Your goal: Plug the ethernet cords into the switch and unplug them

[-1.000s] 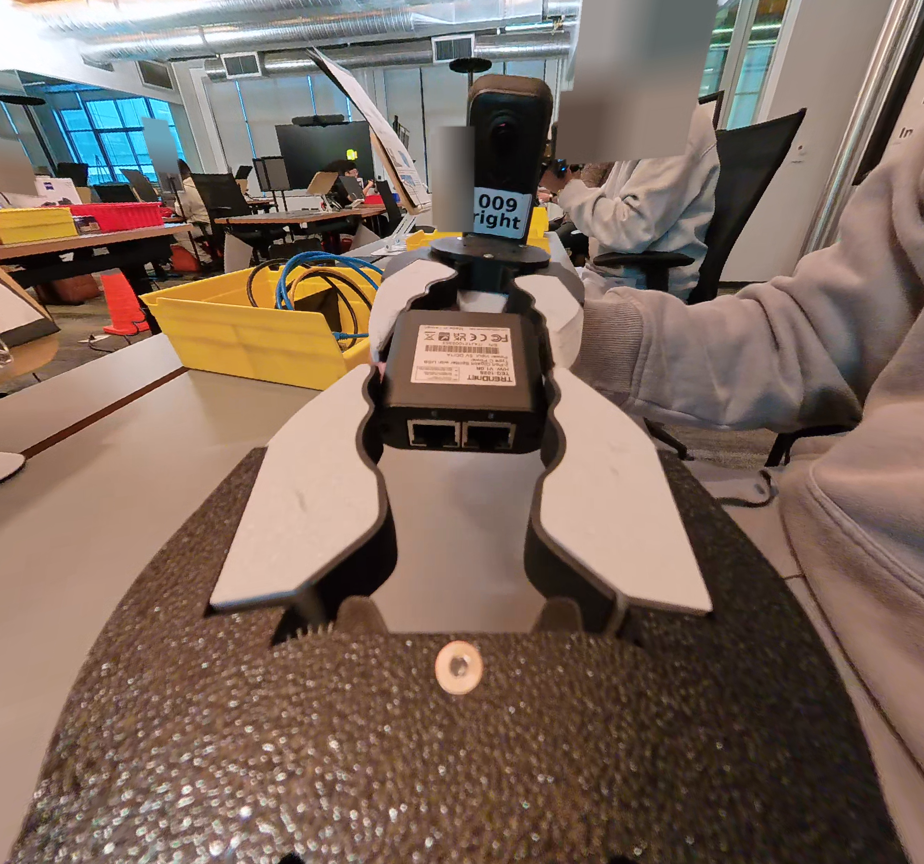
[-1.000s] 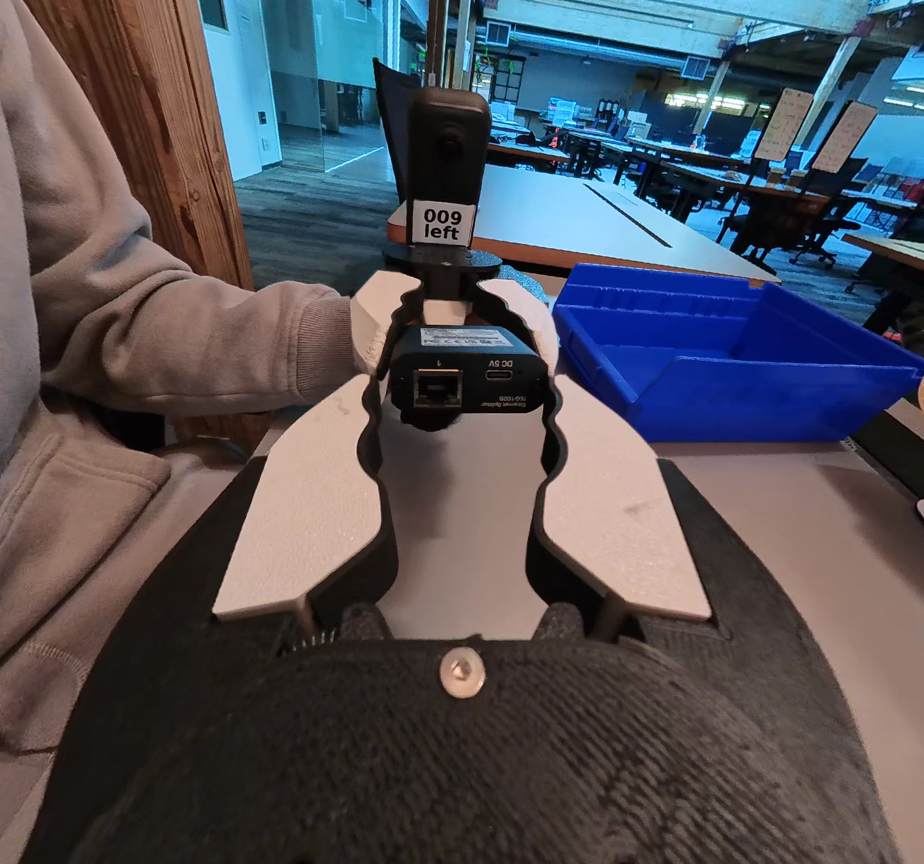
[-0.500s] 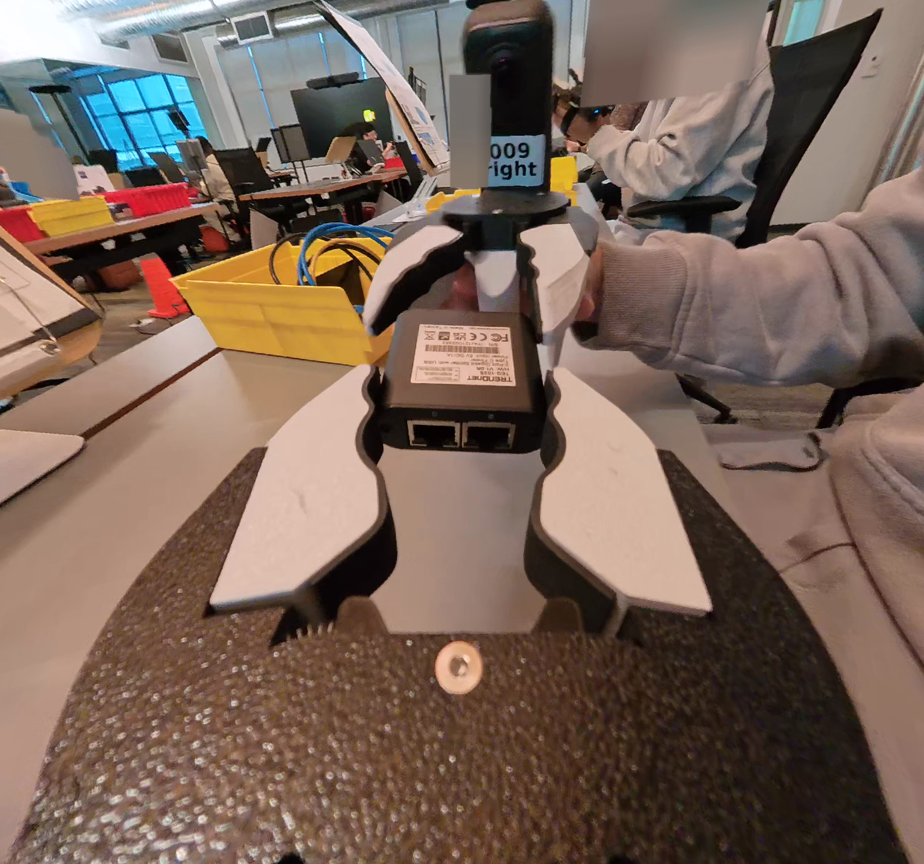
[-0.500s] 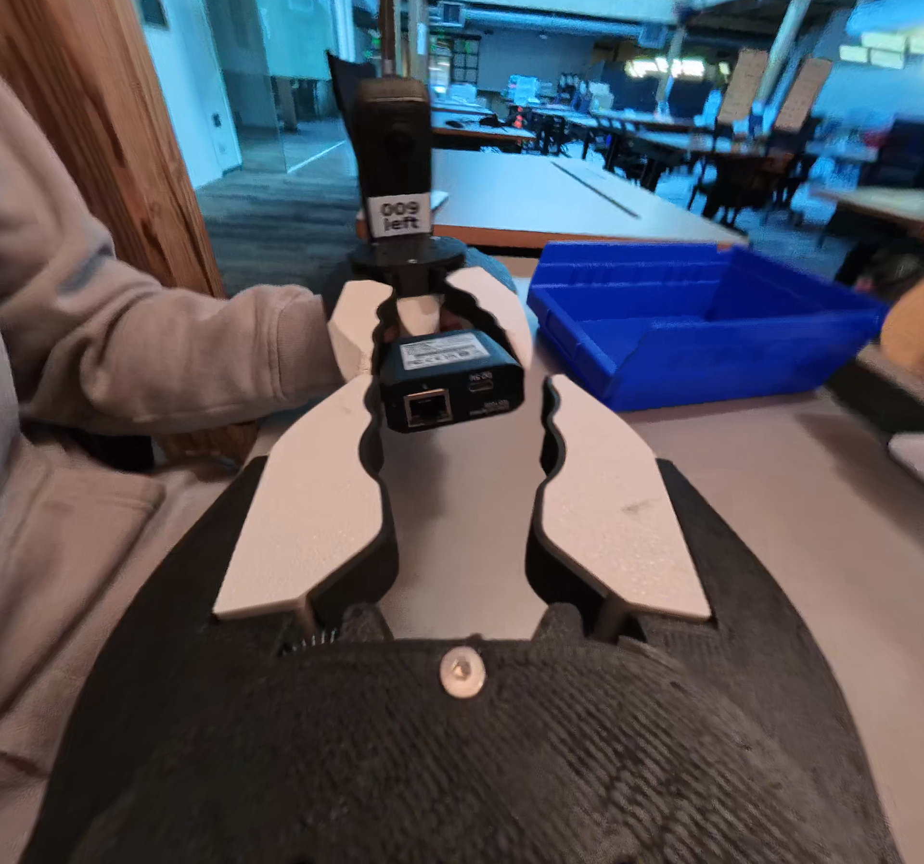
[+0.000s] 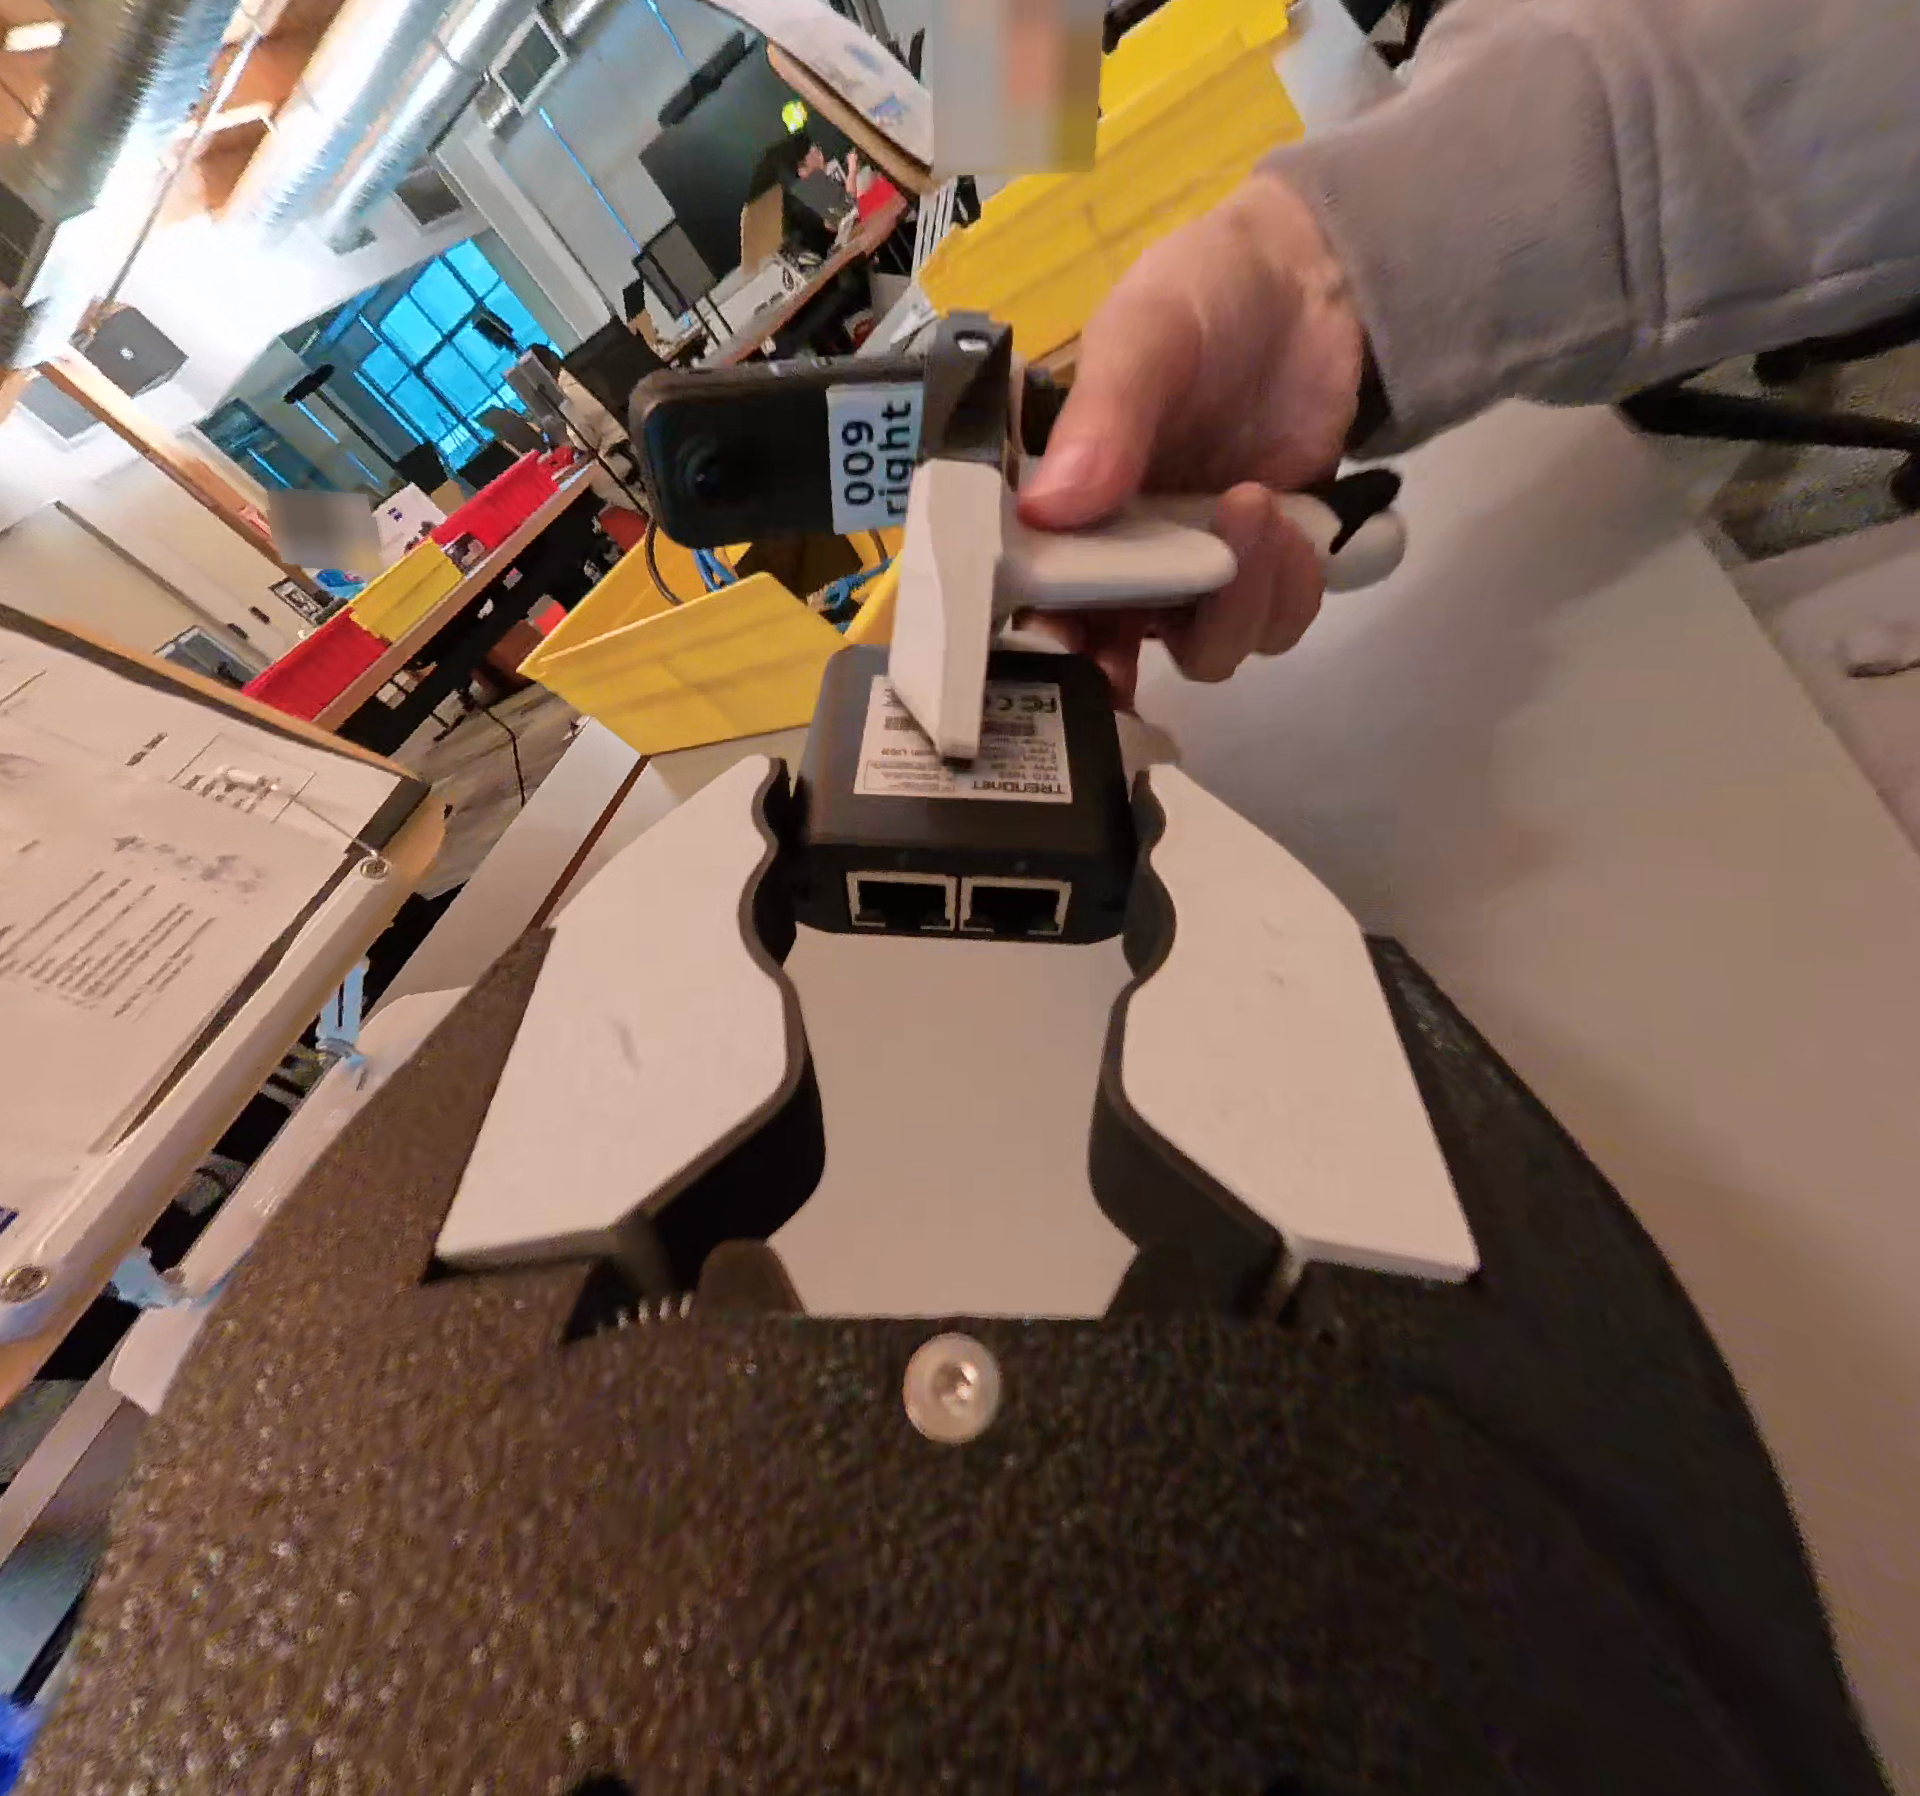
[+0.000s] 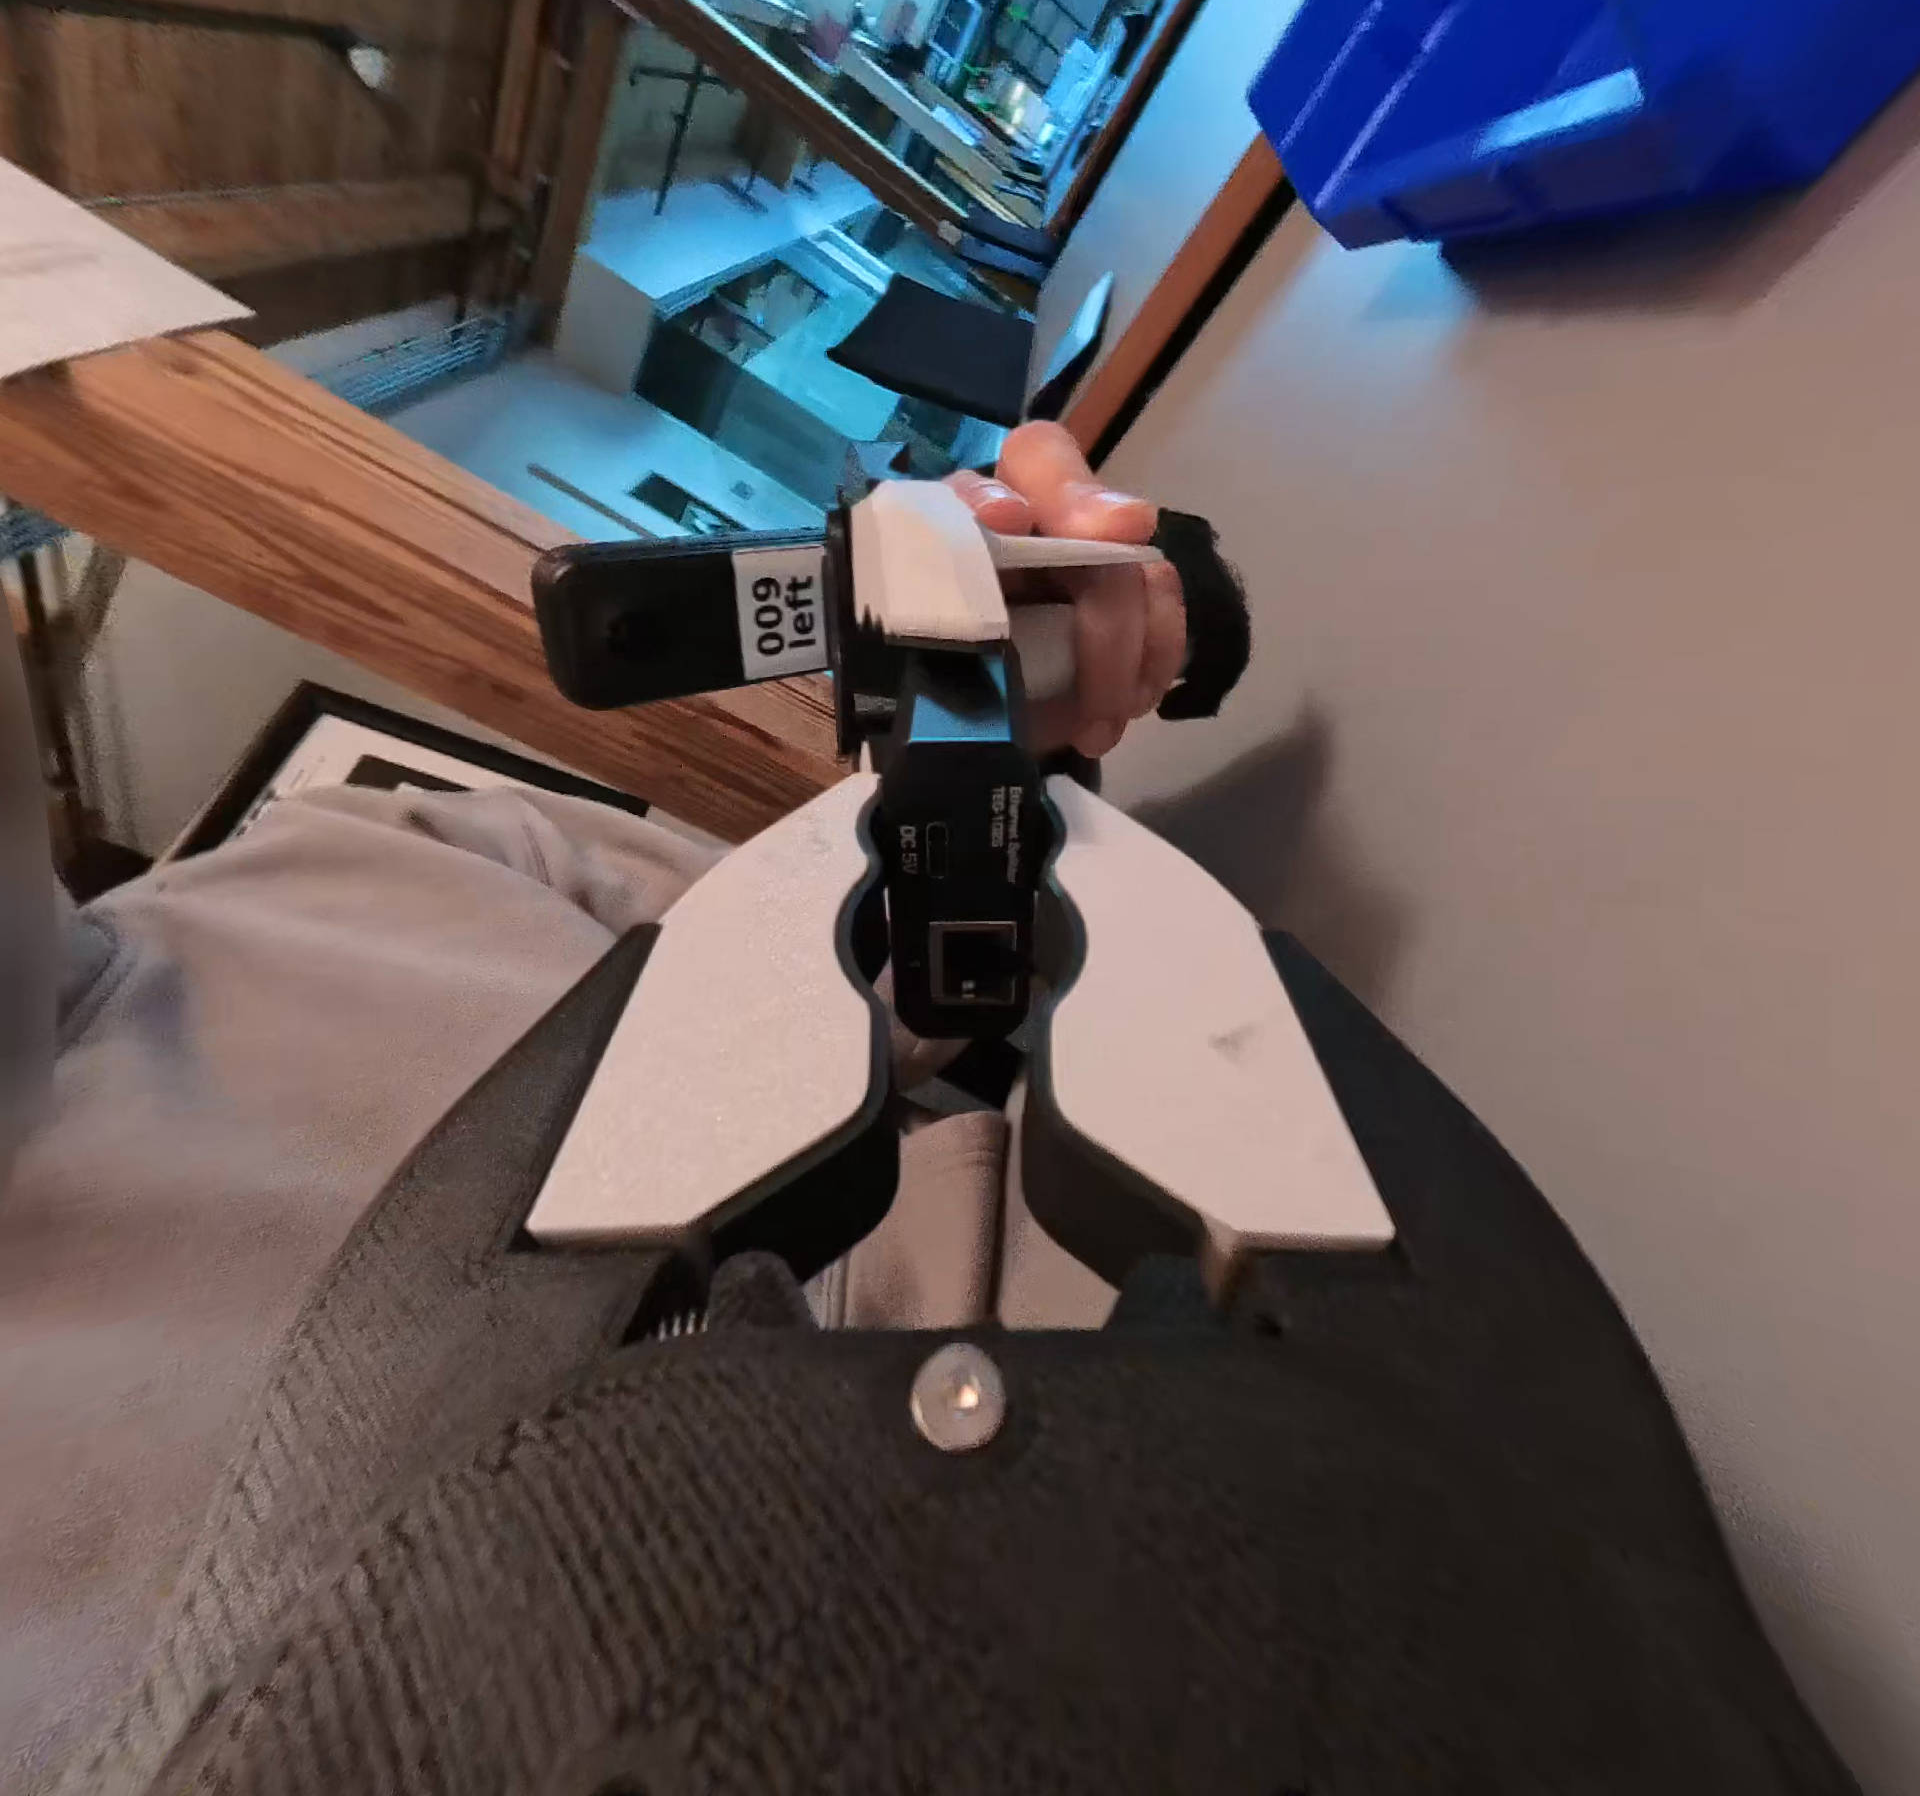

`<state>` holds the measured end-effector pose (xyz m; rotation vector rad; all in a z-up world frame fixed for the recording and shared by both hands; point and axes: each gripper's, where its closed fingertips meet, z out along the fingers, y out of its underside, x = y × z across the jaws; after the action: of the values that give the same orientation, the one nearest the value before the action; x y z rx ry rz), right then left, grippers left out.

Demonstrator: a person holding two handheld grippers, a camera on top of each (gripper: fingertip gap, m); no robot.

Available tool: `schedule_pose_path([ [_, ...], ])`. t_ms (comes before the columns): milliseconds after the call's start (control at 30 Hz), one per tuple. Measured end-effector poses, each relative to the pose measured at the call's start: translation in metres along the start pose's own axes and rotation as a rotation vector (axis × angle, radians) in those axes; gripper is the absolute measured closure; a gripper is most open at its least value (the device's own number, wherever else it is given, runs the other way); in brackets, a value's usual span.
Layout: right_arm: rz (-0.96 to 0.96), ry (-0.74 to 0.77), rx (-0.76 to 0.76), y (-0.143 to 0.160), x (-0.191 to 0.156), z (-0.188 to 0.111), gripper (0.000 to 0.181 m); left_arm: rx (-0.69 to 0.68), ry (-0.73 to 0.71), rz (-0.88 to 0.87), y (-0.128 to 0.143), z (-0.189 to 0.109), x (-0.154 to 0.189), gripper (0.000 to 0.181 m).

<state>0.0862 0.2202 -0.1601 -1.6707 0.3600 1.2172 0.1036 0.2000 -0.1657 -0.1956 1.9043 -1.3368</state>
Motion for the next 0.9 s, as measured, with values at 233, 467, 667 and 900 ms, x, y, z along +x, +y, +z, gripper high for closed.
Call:
schedule_pose_path([
  [233,-0.157,0.161,-0.022,-0.014,0.014,-0.033,0.157,0.024,-0.11,-0.099,0.002,0.008,-0.012,0.098],
  [467,-0.664,1.292,-0.122,-0.165,0.041,-0.273,0.157,0.077,-0.153,-0.27,0.016,0.004,-0.023,0.102],
  [667,-0.762,1.879,-0.49,-0.268,0.065,-0.437,0.158,0.088,-0.117,-0.366,0.023,0.02,-0.014,0.108],
  [900,-0.662,1.791,-0.68,-0.248,0.162,-0.474,0.158,-0.035,-0.039,-0.32,0.032,0.036,0.006,0.113],
])
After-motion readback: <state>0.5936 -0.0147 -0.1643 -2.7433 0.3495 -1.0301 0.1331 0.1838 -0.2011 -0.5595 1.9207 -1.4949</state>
